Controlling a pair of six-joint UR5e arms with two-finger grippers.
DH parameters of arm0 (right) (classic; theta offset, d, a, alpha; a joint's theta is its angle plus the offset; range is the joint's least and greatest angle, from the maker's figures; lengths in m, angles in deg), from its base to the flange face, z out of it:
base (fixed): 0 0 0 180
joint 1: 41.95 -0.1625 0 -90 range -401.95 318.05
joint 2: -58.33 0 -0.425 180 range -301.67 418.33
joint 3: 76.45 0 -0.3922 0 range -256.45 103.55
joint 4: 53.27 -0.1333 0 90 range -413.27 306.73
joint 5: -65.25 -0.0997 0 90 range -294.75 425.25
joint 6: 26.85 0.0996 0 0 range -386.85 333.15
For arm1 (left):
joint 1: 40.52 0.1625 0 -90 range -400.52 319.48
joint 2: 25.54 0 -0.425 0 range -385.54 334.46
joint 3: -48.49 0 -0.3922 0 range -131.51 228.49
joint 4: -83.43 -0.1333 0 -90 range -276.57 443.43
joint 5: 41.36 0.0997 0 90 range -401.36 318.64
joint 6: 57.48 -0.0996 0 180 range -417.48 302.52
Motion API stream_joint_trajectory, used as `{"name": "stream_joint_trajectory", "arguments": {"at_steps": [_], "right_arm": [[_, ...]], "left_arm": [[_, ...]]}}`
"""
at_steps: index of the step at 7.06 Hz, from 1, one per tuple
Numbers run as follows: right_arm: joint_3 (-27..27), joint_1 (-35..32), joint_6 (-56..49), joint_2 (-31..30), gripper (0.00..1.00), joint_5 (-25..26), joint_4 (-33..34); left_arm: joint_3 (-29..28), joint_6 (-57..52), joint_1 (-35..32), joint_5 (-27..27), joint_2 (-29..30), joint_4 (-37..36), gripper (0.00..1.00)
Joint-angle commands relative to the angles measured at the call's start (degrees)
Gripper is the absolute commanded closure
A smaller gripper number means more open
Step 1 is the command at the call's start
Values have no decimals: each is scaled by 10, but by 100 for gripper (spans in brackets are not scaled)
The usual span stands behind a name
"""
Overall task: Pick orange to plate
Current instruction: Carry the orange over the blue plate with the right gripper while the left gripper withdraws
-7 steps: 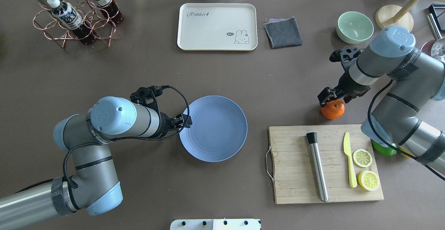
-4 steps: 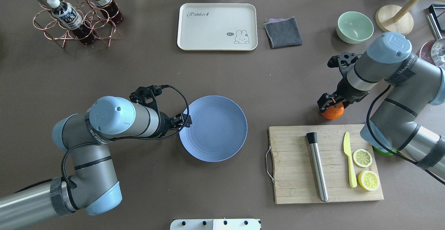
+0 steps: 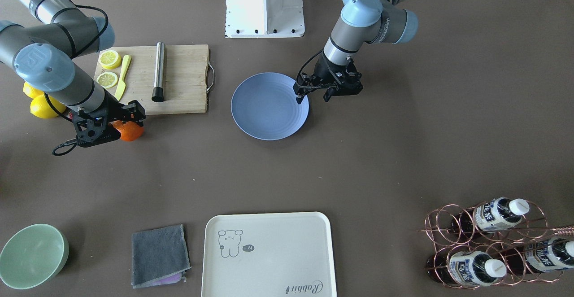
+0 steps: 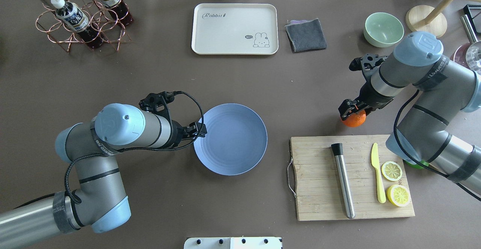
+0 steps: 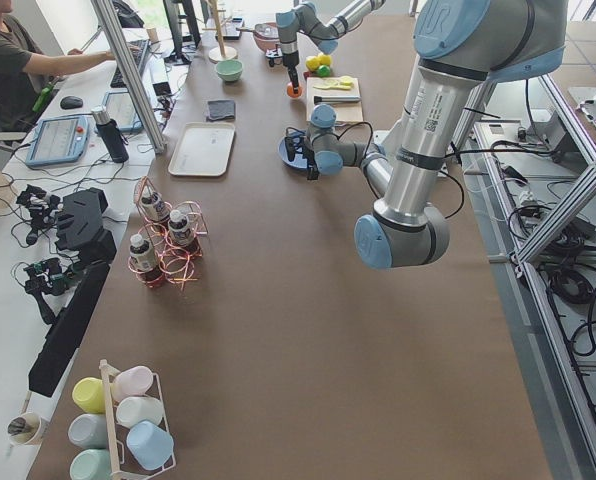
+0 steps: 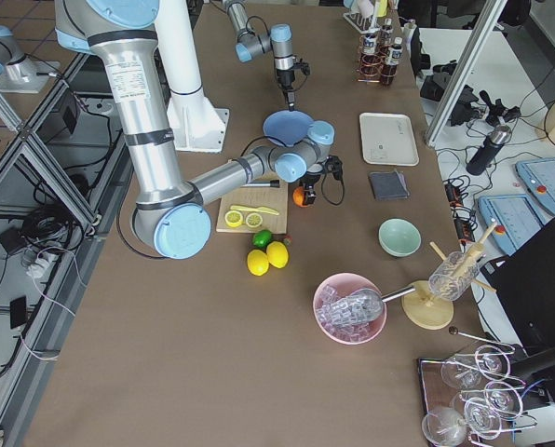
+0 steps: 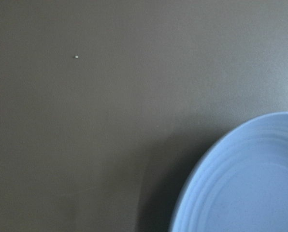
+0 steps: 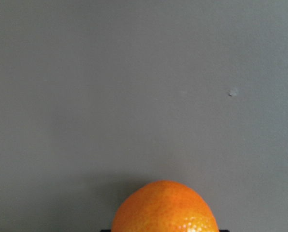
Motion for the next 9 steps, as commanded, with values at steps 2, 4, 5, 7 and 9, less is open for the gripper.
{"name": "stream_joint_trajectory", "arguments": {"at_steps": [2, 4, 5, 7, 9], "right_arm": [[-8, 72, 203, 136, 100, 46, 18], [10, 156, 314, 209, 100, 112, 19], [43, 186, 355, 256, 100, 147, 19], [101, 209, 361, 294, 100, 173, 15], [108, 213, 357, 291, 100, 174, 14]], "left_arm": [[45, -47, -49, -46, -62, 3, 4], [45, -127, -91, -61, -99, 6, 4], [45, -147, -116, -85, -118, 10, 4], [38, -185, -138, -99, -148, 35, 4], [38, -183, -138, -98, -154, 45, 3]]}}
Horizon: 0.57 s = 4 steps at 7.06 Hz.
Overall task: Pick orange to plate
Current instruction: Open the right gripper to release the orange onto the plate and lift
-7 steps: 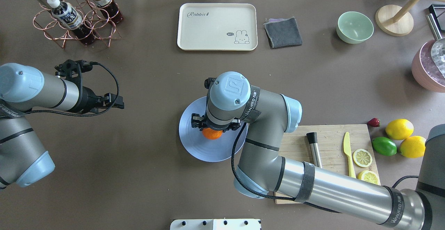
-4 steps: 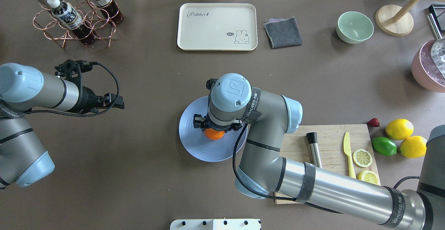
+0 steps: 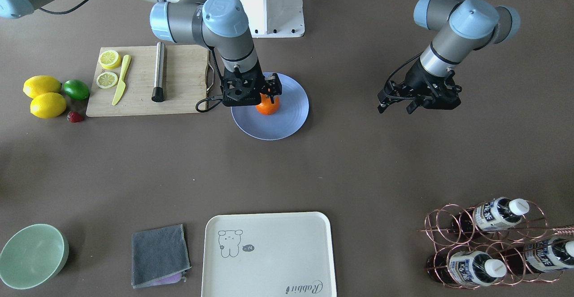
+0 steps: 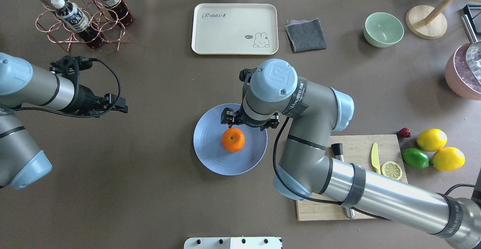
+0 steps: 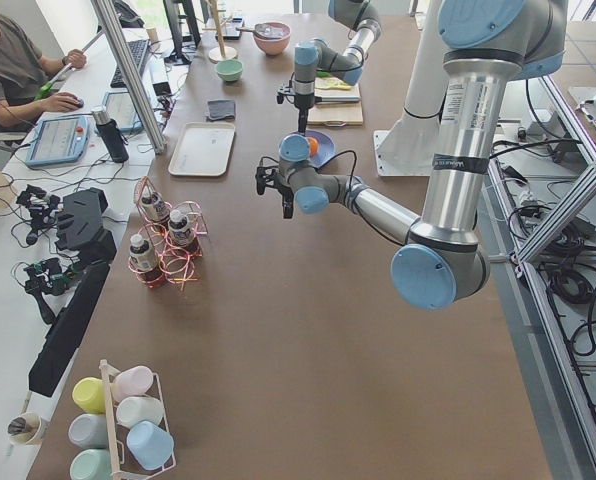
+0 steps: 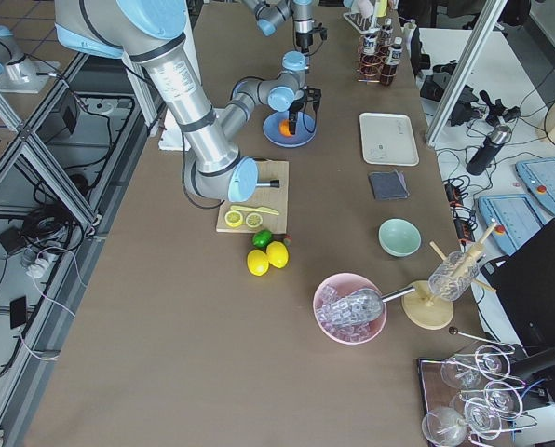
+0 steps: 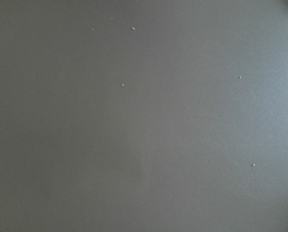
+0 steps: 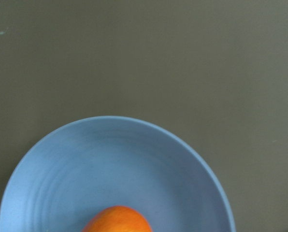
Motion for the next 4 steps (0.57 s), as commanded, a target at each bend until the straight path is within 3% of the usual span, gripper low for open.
{"name": "stream_joint_trajectory", "arguments": {"at_steps": [1, 3, 4], "right_arm": [[-91, -152, -179, -132, 0, -117, 38], [-83, -288, -439, -251, 0, -183, 38], [-71, -345, -549, -298, 0, -200, 39]], "left_arm": [[-11, -124, -100, -93, -42, -3, 3], [-47, -241, -200, -165, -68, -3, 3], [-52, -302, -236, -176, -103, -9, 3]]}}
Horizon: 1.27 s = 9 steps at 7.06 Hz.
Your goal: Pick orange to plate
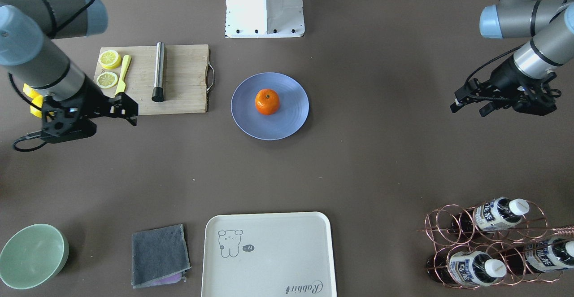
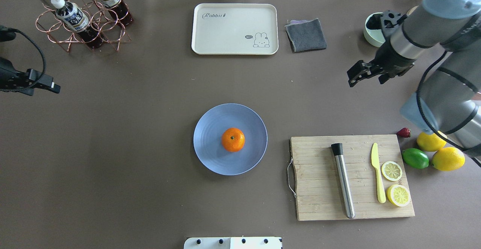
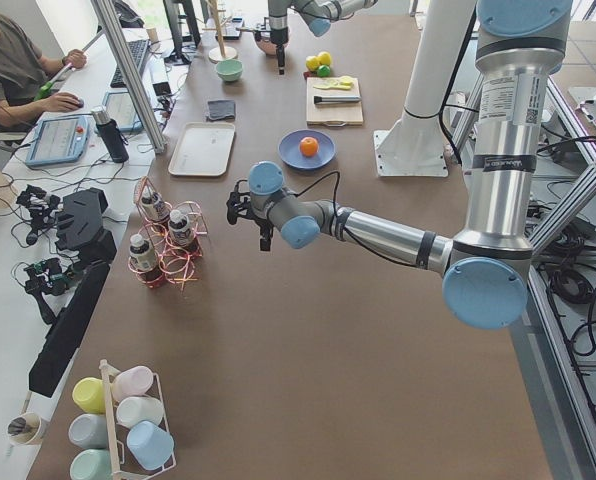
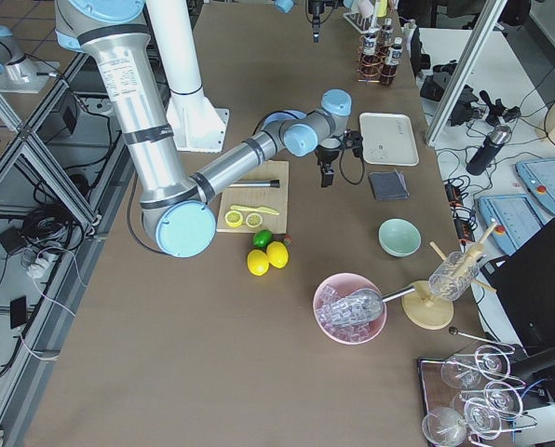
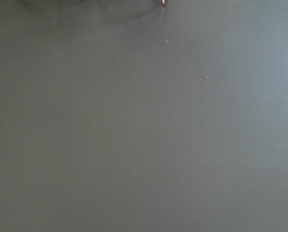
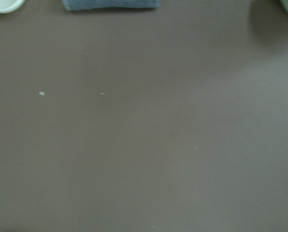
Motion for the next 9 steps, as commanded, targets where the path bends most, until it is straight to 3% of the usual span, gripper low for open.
{"name": "stream_joint_trajectory", "arguments": {"at_steps": [1, 3, 5, 6, 9], "right_arm": [[26, -127, -229, -104, 0, -34, 0], [58, -218, -368, -157, 0, -45, 3], [102, -290, -452, -184, 0, -52, 2], [101, -303, -456, -190, 0, -51, 1], [96, -311, -473, -202, 0, -44, 0]], "left_arm": [[-12, -189, -105, -40, -43, -77, 3], [-7, -421, -199, -47, -28, -275, 3], [2, -434, -215, -46, -47, -282, 3], [-5, -434, -211, -41, -77, -280, 3], [-7, -430, -210, -43, -82, -279, 3]]}}
